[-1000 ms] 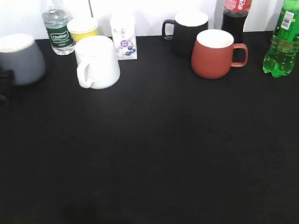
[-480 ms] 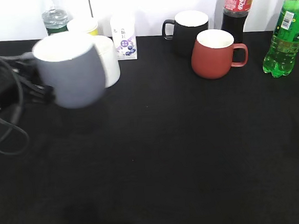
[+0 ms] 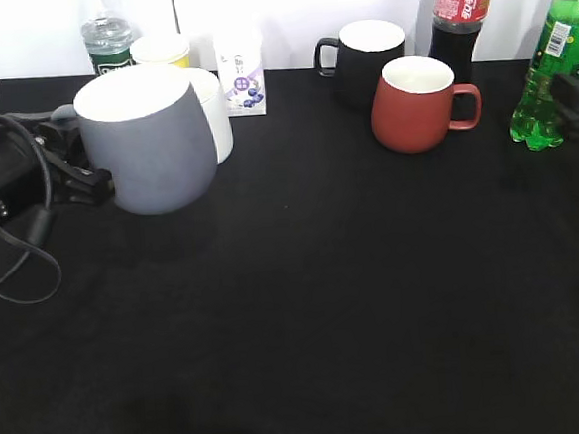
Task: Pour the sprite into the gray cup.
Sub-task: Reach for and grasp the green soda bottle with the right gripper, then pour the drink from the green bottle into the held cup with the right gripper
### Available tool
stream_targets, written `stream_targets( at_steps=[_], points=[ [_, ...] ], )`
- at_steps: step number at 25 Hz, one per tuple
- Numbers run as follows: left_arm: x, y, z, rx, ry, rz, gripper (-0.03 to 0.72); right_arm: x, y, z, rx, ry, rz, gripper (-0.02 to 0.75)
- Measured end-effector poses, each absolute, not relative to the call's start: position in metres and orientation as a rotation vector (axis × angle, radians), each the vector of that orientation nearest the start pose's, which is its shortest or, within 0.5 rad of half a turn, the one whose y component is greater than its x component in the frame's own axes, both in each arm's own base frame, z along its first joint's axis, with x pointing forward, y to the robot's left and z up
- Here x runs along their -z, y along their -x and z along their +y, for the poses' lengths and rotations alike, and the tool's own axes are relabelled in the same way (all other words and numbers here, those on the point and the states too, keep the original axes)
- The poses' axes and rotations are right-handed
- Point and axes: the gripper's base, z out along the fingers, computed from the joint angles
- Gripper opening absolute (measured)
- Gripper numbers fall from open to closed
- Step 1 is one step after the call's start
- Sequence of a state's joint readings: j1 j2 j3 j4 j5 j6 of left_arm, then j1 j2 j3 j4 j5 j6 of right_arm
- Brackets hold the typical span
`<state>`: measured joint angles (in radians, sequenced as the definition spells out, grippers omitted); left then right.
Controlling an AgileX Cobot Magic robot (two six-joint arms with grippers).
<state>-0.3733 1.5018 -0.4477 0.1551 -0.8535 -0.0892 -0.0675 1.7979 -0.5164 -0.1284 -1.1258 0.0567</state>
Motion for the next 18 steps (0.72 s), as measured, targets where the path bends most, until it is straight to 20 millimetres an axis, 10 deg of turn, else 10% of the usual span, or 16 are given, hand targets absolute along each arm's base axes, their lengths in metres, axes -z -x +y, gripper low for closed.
stream_targets(
  at_steps=[11, 14, 18],
  points=[
    [-0.203, -0.246, -0.109, 0.373, -0.422, 1.643, 0.08, -0.125, -0.383, -0.009, -0.083, 0.111, 1.627, 0.622],
    [-0.203, -0.245, -0.111, 0.377, -0.455, 1.636, 0.081, -0.124, -0.384, -0.007, -0.091, 0.131, 1.621, 0.414],
    [-0.203, -0.245, -0.112, 0.386, -0.462, 1.636, 0.081, -0.147, -0.349, 0.0, -0.104, 0.198, 1.628, 0.424]
  ],
)
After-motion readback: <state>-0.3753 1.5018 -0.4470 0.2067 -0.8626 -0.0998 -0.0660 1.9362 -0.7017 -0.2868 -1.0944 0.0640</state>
